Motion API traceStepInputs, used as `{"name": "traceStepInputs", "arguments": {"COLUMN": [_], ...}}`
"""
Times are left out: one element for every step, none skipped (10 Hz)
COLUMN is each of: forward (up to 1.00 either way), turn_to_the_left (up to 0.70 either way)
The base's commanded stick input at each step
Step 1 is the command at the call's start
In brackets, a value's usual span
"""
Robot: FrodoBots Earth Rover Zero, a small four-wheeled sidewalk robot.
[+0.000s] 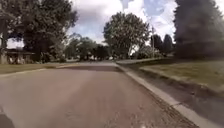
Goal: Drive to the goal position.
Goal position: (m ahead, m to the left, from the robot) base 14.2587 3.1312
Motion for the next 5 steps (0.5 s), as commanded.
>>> {"name": "traceStepInputs", "arguments": {"forward": [1.0, 1.0, 1.0, 1.0, 1.0], "turn_to_the_left": [0.0, 0.0, 0.0, 0.0, 0.0]}}
